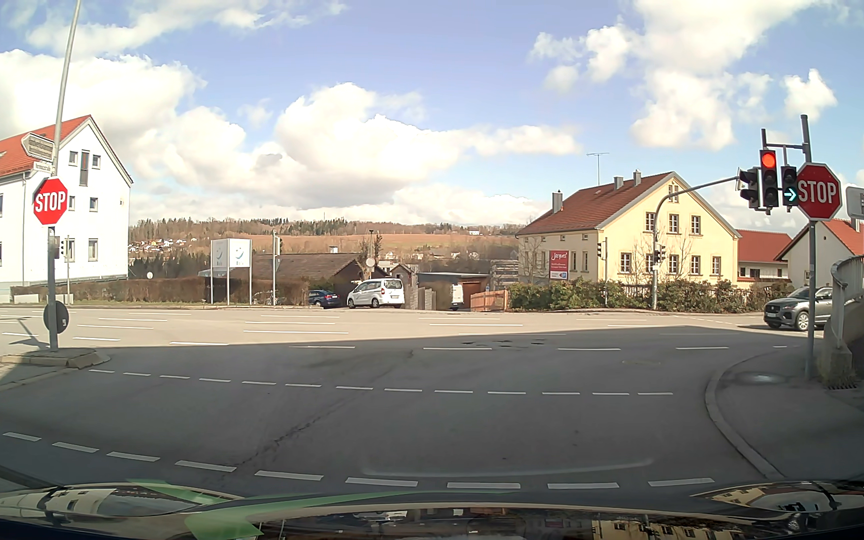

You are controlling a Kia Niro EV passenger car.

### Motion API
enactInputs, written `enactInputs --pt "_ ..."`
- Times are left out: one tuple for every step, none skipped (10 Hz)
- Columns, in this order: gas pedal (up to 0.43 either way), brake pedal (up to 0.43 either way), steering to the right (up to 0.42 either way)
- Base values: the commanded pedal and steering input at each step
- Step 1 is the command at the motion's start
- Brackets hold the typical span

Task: Follow the waypoints while adhering to traffic rules and regulations

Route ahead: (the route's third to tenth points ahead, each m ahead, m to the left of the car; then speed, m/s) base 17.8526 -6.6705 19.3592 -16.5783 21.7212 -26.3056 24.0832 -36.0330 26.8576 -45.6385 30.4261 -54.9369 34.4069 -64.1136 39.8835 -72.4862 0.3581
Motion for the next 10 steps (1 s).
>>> enactInputs --pt "0.197 0.0 0.027" --pt "0.26 0.0 0.027" --pt "0.287 0.0 0.027" --pt "0.287 0.0 0.027" --pt "0.331 0.0 0.029" --pt "0.339 0.0 0.032" --pt "0.339 0.0 0.039" --pt "0.339 0.0 0.058" --pt "0.331 0.0 0.077" --pt "0.331 0.0 0.098"
